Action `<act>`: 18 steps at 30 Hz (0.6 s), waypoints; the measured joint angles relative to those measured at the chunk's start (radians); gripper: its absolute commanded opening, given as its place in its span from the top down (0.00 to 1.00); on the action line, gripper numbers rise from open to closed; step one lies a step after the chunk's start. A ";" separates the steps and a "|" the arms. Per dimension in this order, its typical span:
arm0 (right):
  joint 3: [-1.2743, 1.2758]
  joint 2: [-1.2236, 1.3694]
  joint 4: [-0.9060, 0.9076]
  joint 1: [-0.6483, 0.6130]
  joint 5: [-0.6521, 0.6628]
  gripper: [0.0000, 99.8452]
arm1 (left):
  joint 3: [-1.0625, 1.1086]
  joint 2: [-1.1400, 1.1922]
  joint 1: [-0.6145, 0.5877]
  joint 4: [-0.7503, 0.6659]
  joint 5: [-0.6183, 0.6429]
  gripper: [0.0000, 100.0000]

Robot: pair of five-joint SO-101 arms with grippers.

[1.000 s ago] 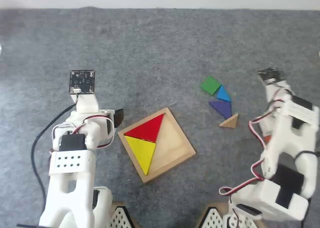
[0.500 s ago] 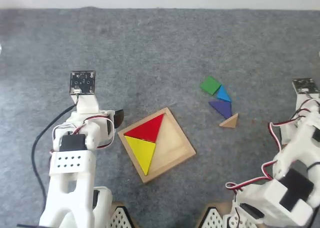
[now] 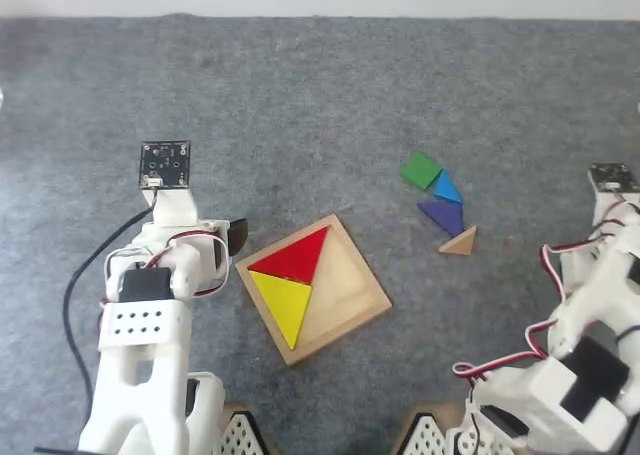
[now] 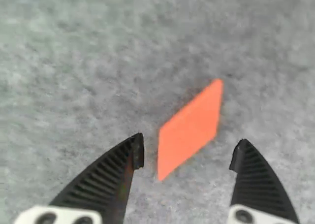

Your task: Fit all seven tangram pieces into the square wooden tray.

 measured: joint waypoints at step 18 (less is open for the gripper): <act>-0.040 0.199 0.002 -0.012 -0.741 0.71 | 0.000 0.000 0.000 0.000 0.000 0.73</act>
